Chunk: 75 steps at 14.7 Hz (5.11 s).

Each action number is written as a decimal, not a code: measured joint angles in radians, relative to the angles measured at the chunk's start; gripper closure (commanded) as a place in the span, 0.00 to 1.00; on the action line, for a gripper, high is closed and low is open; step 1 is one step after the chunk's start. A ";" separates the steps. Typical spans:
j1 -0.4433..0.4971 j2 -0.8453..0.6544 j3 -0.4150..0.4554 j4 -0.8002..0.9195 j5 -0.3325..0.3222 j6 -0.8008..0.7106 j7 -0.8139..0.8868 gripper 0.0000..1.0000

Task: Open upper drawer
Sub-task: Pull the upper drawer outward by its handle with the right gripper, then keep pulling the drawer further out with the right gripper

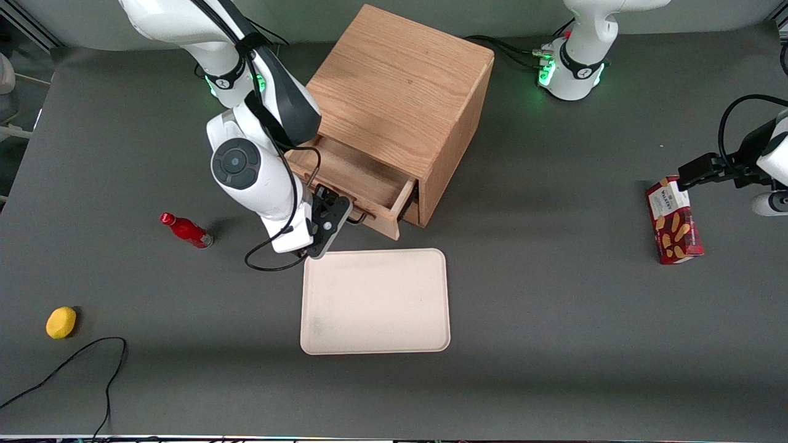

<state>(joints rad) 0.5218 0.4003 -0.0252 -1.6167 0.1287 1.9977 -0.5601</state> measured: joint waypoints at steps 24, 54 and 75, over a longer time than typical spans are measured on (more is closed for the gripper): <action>-0.053 0.088 -0.006 0.146 -0.011 -0.065 0.003 0.00; -0.152 0.204 0.002 0.307 -0.010 -0.074 0.000 0.00; -0.197 0.235 0.015 0.370 -0.009 -0.095 -0.064 0.00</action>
<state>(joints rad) 0.3253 0.6357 -0.0102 -1.2469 0.1193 1.9025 -0.6243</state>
